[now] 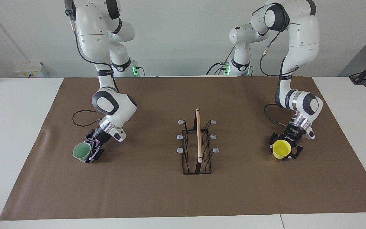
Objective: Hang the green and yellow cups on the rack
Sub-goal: 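Grasp the yellow cup with the left gripper while the right gripper grasps the green cup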
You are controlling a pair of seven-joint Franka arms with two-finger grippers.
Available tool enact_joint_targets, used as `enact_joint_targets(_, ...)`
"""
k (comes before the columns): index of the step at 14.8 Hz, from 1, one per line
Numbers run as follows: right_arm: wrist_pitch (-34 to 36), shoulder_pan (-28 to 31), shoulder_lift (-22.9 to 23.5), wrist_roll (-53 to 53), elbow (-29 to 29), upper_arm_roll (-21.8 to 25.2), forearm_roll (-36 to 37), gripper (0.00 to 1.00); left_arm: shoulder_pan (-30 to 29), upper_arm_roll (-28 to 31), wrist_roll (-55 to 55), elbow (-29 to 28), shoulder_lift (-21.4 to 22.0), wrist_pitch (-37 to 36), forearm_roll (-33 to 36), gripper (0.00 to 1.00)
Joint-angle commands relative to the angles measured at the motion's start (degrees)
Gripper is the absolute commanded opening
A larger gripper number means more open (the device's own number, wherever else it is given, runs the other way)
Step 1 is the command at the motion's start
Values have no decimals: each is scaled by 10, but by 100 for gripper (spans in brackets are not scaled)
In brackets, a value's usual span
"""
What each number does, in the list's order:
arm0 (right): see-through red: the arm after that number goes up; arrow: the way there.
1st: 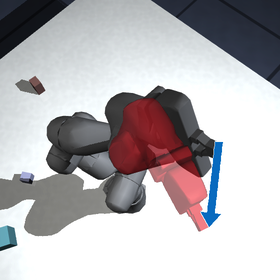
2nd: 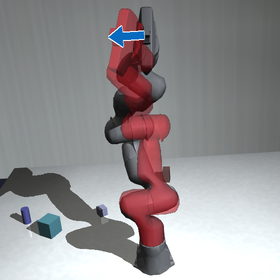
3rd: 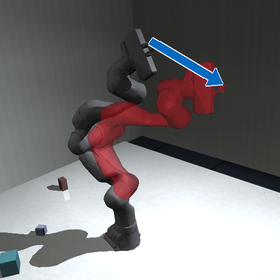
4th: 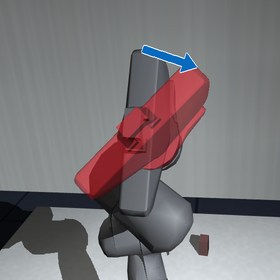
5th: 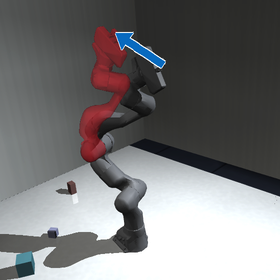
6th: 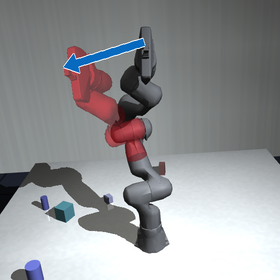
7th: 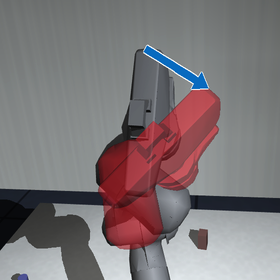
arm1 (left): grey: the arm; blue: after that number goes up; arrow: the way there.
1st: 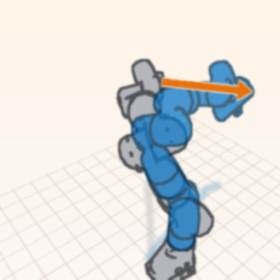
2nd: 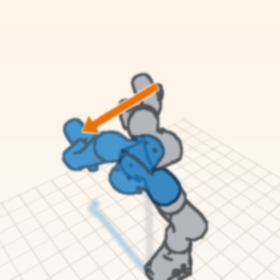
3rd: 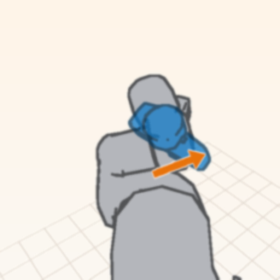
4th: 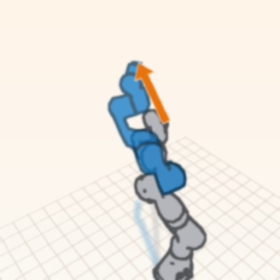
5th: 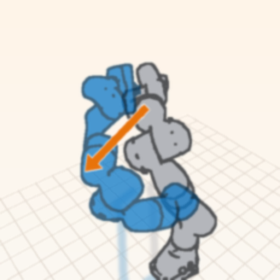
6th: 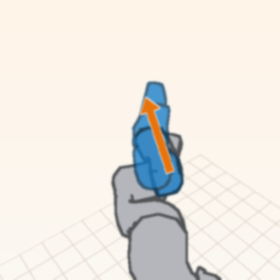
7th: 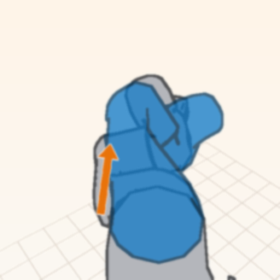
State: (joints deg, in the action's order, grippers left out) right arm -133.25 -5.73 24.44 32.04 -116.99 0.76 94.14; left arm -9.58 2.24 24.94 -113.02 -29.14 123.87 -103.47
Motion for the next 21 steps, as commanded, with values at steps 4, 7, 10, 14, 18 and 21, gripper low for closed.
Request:
enact_joint_targets(4, -24, 25, 5, -17, 1, -4, 55, 14, 0, 0, 190, 104, 29, 49, 250, 0)
enact_joint_targets(7, -20, 25, 5, -15, 4, -4, 51, 0, -4, 0, 219, 133, 42, 48, 339, 0)
enact_joint_targets(10, -23, 23, 0, -14, 6, -4, 10, 0, -11, 0, 219, 158, 41, 44, 387, 0)
enact_joint_targets(14, -23, 20, -13, 26, 11, -6, -46, 0, -9, 1, 220, 158, 45, 43, 393, 0)
enact_joint_targets(18, -23, 15, -20, 126, 52, -8, -182, 0, -7, 1, 220, 162, 45, 45, 393, 0)
enact_joint_targets(21, -21, 13, -27, 169, 66, -15, -271, 0, -6, 1, 220, 162, 45, 45, 393, 0)
